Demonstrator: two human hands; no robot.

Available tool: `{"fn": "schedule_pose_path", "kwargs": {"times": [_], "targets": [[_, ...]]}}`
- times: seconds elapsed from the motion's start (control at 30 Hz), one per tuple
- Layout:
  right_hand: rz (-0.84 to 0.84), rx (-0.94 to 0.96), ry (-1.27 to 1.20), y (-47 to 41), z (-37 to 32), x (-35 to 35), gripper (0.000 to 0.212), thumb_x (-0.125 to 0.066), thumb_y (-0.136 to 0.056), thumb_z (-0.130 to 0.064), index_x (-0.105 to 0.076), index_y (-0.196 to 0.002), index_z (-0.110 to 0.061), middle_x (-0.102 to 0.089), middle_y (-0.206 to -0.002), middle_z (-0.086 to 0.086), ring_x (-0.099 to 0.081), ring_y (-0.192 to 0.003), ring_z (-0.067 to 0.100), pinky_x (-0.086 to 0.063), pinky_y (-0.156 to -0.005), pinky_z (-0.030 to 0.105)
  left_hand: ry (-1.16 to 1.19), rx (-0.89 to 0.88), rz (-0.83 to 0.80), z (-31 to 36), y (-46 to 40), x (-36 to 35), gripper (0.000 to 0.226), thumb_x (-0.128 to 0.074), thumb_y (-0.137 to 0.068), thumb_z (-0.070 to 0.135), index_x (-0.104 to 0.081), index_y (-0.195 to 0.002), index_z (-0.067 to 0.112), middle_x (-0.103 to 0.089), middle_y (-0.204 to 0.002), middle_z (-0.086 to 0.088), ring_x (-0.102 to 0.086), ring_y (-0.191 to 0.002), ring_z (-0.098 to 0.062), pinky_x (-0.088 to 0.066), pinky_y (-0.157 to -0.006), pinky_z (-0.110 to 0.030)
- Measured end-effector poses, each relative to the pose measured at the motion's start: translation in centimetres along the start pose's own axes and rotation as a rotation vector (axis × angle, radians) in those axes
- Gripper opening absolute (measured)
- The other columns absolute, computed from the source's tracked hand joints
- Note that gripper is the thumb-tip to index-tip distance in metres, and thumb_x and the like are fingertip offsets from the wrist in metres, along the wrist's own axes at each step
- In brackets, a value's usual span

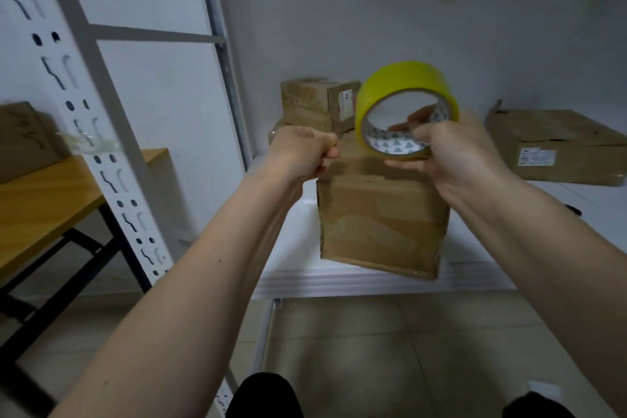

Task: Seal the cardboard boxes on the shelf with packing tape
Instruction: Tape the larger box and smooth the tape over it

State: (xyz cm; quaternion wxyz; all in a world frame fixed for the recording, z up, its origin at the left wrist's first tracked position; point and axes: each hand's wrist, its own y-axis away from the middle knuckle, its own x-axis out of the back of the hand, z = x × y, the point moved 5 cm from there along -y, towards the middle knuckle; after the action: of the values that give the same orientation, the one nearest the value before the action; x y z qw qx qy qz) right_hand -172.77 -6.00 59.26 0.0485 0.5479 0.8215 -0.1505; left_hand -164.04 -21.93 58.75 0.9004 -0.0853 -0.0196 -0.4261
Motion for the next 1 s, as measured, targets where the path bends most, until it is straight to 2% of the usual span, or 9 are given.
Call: {"fn": "schedule_pose_path", "kwargs": {"times": [0.17,0.27,0.37,0.47,0.53,0.6,0.67,0.83,1.0], "targets": [[0.059,0.05,0.266,-0.8,-0.4,3.2,0.019,-0.051,-0.09,0.004,-0.048,-0.08,-0.012,-0.064,-0.088,0.019,-0.067,-0.071,0.031,-0.058,-0.046,0.037,-0.298,-0.078,-0.009,0.2,0.1,-0.1,0.023,-0.063,-0.095,0.014,-0.072,-0.08,-0.001,-0.067,-0.071,-0.001,-0.055,-0.06,-0.007,-0.047,-0.06,-0.021],[0.092,0.143,0.352,-1.2,-0.8,3.9,0.015,-0.046,-0.095,-0.005,-0.048,-0.083,-0.014,-0.066,-0.073,0.013,-0.066,-0.067,0.032,-0.057,-0.05,0.038,-0.503,-0.163,0.036,0.4,-0.1,-1.1,0.029,-0.063,-0.094,0.022,-0.074,-0.071,0.009,-0.071,-0.074,-0.003,-0.054,-0.06,-0.012,-0.045,-0.061,-0.025],[0.089,0.204,0.482,-1.5,-0.4,3.9,0.006,-0.047,-0.094,-0.011,-0.052,-0.092,-0.012,-0.067,-0.07,0.009,-0.063,-0.068,0.023,-0.054,-0.06,0.037,-0.684,-0.166,0.099,0.1,-0.7,-1.2,0.034,-0.064,-0.091,0.024,-0.063,-0.057,0.02,-0.061,-0.063,0.007,-0.058,-0.064,-0.016,-0.051,-0.063,-0.031],[0.109,0.282,0.593,-1.5,-0.5,3.9,0.012,-0.046,-0.094,-0.012,-0.056,-0.099,-0.009,-0.068,-0.071,0.003,-0.052,-0.061,0.011,-0.038,-0.056,0.027,-0.745,-0.113,0.081,-0.4,-1.0,-1.5,0.04,-0.066,-0.088,0.022,-0.051,-0.052,0.018,-0.053,-0.057,0.005,-0.052,-0.062,-0.021,-0.052,-0.065,-0.036],[0.106,0.275,0.593,-1.8,-0.4,4.0,0.013,-0.046,-0.094,-0.012,-0.057,-0.1,-0.008,-0.068,-0.07,0.003,-0.055,-0.067,0.013,-0.045,-0.064,0.031,-0.734,-0.104,0.078,-0.4,-1.1,-1.6,0.038,-0.068,-0.087,0.023,-0.054,-0.052,0.018,-0.056,-0.061,0.004,-0.056,-0.067,-0.023,-0.054,-0.069,-0.036],[0.101,0.249,0.592,-2.0,-0.2,4.0,0.012,-0.047,-0.093,-0.013,-0.057,-0.099,-0.009,-0.068,-0.069,0.003,-0.061,-0.078,0.022,-0.053,-0.079,0.043,-0.755,-0.108,0.072,-0.4,-1.1,-1.8,0.03,-0.07,-0.087,0.026,-0.063,-0.059,0.018,-0.065,-0.072,0.001,-0.064,-0.077,-0.023,-0.058,-0.076,-0.039],[0.091,0.235,0.603,-2.2,-0.1,4.1,0.011,-0.047,-0.093,-0.014,-0.057,-0.097,-0.01,-0.069,-0.069,0.003,-0.064,-0.084,0.027,-0.053,-0.083,0.049,-0.785,-0.119,0.07,-0.4,-1.2,-2.1,0.021,-0.072,-0.087,0.03,-0.071,-0.071,0.015,-0.07,-0.081,-0.001,-0.067,-0.084,-0.022,-0.058,-0.08,-0.041],[0.096,0.248,0.61,-2.1,-0.3,4.5,0.011,-0.047,-0.093,-0.014,-0.058,-0.096,-0.011,-0.067,-0.067,-0.001,-0.058,-0.071,0.018,-0.042,-0.064,0.029,-0.846,-0.129,0.053,-0.1,-1.4,-2.6,0.017,-0.072,-0.088,0.031,-0.072,-0.079,0.017,-0.066,-0.081,0.005,-0.066,-0.085,-0.019,-0.056,-0.079,-0.036],[0.091,0.228,0.631,-2.2,-0.2,4.9,0.01,-0.046,-0.094,-0.013,-0.056,-0.092,-0.013,-0.067,-0.069,0.001,-0.054,-0.069,0.013,-0.041,-0.058,0.026,-0.852,-0.133,0.037,-0.2,-1.4,-3.1,0.016,-0.074,-0.087,0.035,-0.074,-0.082,0.019,-0.066,-0.082,0.008,-0.066,-0.089,-0.018,-0.056,-0.084,-0.039]]}}
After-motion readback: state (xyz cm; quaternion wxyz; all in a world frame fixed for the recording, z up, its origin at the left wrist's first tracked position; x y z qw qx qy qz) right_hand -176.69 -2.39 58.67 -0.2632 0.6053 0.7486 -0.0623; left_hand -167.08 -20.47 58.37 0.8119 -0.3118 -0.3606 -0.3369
